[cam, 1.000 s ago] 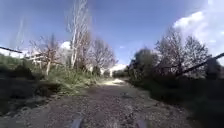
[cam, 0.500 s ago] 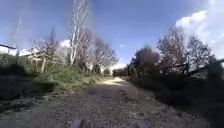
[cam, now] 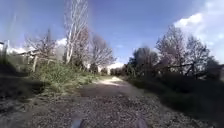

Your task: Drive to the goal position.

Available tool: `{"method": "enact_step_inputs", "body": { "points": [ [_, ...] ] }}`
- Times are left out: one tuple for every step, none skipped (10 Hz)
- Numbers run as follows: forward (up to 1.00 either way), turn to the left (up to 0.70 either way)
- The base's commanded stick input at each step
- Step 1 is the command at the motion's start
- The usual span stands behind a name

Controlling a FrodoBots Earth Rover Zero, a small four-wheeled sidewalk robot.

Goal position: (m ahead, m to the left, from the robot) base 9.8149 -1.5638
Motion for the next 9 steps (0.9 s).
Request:
{"method": "enact_step_inputs", "body": {
  "points": [
    [0.68, 0.00],
    [0.68, 0.00],
    [0.68, 0.00],
    [0.68, 0.00],
    [0.68, 0.00],
    [0.68, 0.00],
    [0.68, 0.00],
    [0.70, 0.00],
    [0.70, 0.00]
  ]
}}
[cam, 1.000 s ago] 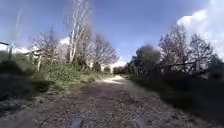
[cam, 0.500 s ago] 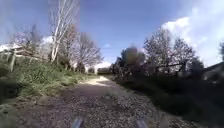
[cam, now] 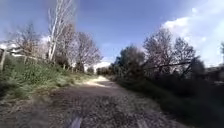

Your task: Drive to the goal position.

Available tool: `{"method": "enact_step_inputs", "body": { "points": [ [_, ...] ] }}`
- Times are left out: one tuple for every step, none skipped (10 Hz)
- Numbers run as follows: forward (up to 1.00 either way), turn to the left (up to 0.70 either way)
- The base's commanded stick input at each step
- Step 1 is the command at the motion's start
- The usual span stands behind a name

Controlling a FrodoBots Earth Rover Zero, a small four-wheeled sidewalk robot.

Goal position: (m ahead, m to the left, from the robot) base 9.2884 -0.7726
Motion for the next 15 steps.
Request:
{"method": "enact_step_inputs", "body": {
  "points": [
    [0.70, 0.00],
    [0.70, 0.00],
    [0.70, 0.00],
    [0.70, 0.00],
    [0.70, 0.00],
    [0.70, 0.00],
    [0.70, 0.00],
    [0.70, 0.00],
    [0.70, 0.00],
    [0.70, 0.00],
    [0.70, 0.00],
    [0.70, 0.00],
    [0.70, 0.00],
    [0.70, 0.00],
    [0.70, 0.00]
  ]
}}
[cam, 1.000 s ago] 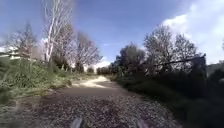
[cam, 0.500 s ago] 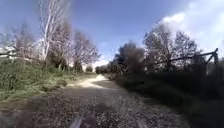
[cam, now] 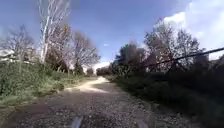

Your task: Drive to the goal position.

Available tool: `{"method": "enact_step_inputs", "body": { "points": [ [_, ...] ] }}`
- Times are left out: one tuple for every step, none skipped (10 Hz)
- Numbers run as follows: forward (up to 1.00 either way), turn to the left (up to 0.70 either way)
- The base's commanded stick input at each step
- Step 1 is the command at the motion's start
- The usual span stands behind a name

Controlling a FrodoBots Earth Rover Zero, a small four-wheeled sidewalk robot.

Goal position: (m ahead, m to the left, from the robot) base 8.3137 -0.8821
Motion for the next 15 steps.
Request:
{"method": "enact_step_inputs", "body": {
  "points": [
    [0.70, 0.00],
    [0.70, 0.00],
    [0.70, 0.00],
    [0.70, 0.00],
    [0.70, 0.00],
    [0.70, 0.00],
    [0.70, 0.00],
    [0.70, 0.00],
    [0.70, 0.00],
    [0.70, 0.00],
    [0.70, 0.00],
    [0.70, 0.00],
    [0.70, 0.00],
    [0.70, 0.00],
    [0.70, 0.00]
  ]
}}
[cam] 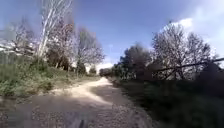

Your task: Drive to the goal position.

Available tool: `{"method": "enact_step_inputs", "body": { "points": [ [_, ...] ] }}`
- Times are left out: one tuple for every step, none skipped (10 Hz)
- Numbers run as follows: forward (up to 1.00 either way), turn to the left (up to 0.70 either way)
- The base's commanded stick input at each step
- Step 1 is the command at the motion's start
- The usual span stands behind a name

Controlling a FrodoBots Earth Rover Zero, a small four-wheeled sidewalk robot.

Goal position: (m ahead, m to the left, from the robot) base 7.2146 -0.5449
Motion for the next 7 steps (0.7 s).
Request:
{"method": "enact_step_inputs", "body": {
  "points": [
    [0.70, 0.10],
    [0.70, 0.25],
    [0.70, 0.00],
    [0.70, 0.00],
    [0.70, 0.00],
    [0.70, 0.00],
    [0.70, 0.00]
  ]
}}
